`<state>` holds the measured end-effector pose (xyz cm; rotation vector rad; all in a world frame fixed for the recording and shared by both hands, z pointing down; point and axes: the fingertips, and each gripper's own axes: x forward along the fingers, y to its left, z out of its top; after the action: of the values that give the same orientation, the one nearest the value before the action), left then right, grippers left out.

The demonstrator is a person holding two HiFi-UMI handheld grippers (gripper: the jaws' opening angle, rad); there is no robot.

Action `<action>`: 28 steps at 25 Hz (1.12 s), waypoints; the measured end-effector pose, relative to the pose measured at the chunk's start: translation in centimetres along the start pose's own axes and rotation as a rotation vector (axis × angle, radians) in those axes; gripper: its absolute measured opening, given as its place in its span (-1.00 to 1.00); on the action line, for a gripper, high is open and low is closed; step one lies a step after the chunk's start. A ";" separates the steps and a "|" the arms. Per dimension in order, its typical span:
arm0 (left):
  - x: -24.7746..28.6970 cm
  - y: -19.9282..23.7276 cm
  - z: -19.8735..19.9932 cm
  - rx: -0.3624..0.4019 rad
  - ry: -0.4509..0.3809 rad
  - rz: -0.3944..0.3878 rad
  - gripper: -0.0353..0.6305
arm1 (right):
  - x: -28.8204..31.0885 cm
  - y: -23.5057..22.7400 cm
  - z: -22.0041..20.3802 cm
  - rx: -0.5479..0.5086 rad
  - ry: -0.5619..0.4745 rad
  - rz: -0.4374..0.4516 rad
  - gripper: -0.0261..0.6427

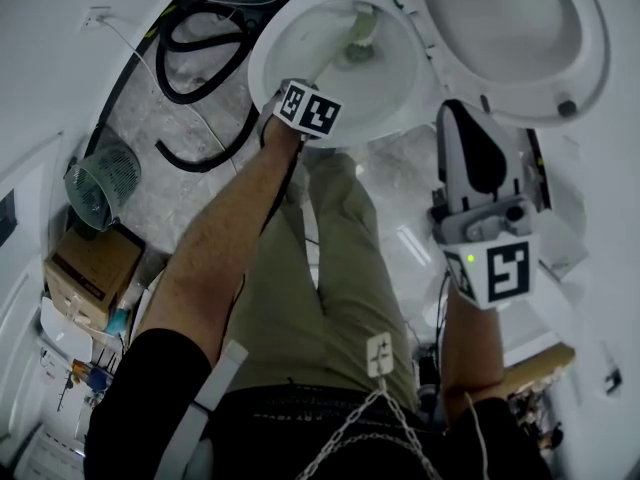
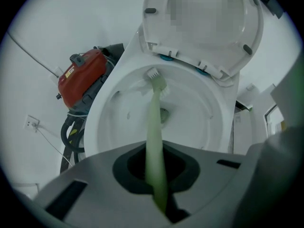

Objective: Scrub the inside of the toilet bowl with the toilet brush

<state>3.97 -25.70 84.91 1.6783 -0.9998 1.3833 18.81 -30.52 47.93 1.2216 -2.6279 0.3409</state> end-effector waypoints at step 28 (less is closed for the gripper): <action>-1.0 -7.7 -6.7 0.344 0.101 -0.150 -0.89 | -1.6 4.0 0.6 0.059 -0.002 -0.072 -0.91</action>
<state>7.99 -16.27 84.53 1.8654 -0.5891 1.5872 16.63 -27.02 46.39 1.3320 -2.5852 0.4066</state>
